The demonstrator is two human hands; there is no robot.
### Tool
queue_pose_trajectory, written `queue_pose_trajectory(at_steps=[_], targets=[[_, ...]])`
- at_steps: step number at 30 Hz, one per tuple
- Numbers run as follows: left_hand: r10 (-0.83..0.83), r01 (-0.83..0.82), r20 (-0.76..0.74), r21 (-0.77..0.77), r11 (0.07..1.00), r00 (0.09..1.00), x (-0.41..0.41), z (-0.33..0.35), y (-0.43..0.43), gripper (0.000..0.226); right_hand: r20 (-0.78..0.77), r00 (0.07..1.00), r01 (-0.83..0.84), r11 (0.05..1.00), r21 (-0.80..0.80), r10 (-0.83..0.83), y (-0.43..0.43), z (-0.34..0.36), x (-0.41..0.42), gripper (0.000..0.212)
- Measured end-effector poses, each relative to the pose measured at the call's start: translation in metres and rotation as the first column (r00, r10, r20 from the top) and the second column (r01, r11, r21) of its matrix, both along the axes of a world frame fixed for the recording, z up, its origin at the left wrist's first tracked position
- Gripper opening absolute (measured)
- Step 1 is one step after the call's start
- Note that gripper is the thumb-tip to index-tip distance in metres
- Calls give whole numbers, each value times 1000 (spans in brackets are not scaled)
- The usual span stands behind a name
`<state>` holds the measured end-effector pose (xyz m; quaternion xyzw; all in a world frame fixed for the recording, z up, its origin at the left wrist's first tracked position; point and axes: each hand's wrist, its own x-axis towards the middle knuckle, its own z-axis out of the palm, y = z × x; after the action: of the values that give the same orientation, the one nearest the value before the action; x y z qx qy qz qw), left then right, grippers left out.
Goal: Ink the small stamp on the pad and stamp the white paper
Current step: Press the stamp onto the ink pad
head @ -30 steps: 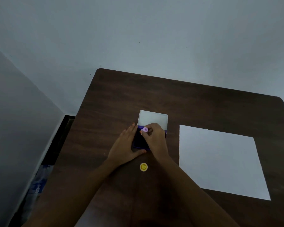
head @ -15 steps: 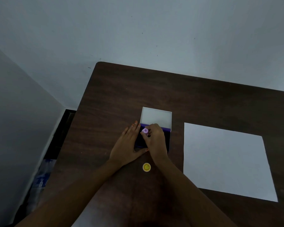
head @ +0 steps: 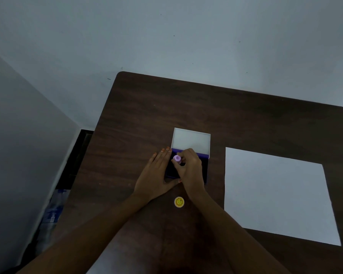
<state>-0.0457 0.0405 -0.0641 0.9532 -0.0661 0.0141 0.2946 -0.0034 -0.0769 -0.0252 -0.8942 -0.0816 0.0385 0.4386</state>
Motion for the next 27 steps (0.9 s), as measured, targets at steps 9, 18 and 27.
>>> queue_pose_trajectory(at_steps=[9,18,27], targets=[[1,-1,12,18,1000,1000,-2,3,-1,86,-64,998,-2,1000,1,2,-2,2,4,13],[26,-26,-4,88,996,1000,-4,-2,0,88,-549,804,469,812,347,-229,-29,17,10,5],[30,-30,5,74,997,1000,-4,0,0,80,-784,491,849,-5,529,380,-69,54,6,29]])
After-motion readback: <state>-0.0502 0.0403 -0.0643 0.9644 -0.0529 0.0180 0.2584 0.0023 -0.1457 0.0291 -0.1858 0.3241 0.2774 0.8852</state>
